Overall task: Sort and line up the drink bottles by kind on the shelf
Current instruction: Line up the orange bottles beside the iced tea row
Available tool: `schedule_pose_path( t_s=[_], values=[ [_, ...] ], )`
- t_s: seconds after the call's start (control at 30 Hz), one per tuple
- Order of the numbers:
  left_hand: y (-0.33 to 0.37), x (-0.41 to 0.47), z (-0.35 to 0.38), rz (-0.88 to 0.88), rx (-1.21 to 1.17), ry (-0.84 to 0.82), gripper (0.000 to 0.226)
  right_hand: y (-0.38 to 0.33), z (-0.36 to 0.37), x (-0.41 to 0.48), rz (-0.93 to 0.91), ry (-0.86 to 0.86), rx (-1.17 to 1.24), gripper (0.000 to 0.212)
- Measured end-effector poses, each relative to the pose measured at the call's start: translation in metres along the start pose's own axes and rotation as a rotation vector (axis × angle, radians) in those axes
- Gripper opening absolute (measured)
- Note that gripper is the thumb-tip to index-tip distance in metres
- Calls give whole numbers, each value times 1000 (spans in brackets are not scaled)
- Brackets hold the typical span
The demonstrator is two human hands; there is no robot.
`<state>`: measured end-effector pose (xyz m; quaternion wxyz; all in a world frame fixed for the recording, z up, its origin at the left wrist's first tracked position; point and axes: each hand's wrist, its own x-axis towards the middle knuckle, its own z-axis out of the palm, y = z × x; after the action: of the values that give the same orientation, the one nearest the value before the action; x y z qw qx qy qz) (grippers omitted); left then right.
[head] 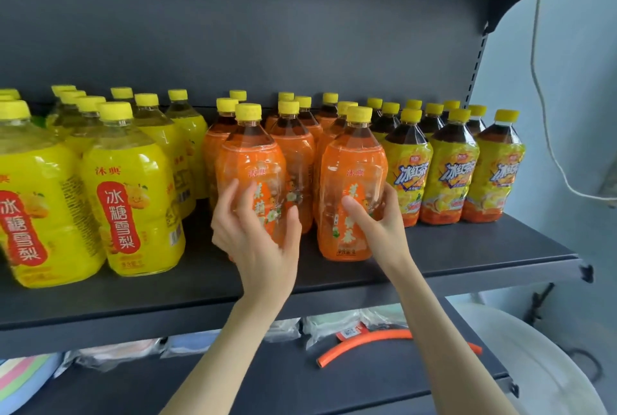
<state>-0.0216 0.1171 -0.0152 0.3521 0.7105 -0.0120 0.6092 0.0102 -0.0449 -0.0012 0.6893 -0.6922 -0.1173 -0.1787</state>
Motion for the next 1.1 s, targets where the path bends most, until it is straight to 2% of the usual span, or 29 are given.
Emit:
schedule_pose_path(
  t_s=[0.07, 0.1, 0.27, 0.37, 0.43, 0.53, 0.67, 0.77, 0.93, 1.03, 1.1],
  values=[
    [11, 1, 7, 64, -101, -54, 46, -1, -2, 2, -28, -22, -6, 80],
    [18, 2, 12, 43, -162, -116, 45, -1, -4, 4, -33, -29, -13, 80],
    [43, -9, 36, -345, -346, -496, 61, 2, -16, 8, -14, -120, 44, 66],
    [51, -10, 48, -544, -507, -604, 65, 5, -23, 6, -1, -179, 102, 51],
    [56, -11, 53, -574, -527, -562, 66, 8, -25, 6, 3, -196, 111, 56],
    [55, -17, 53, -523, -455, -455, 76, 11, -22, 6, 43, -236, 100, 62],
    [50, -18, 46, -453, -355, -364, 73, 1, -13, 9, -32, -153, 26, 29],
    [47, -15, 42, -433, -281, -311, 78, -10, -12, 20, -122, -98, -81, 47],
    [43, -14, 40, -434, -165, -249, 88, -6, -7, 42, -25, -102, -209, 75],
    [37, -11, 36, -440, -128, -219, 87, -3, -6, 53, 4, -64, -486, 76],
    [32, -10, 33, -444, -131, -208, 89, -3, -3, 55, -22, -33, -581, 76]
  ],
)
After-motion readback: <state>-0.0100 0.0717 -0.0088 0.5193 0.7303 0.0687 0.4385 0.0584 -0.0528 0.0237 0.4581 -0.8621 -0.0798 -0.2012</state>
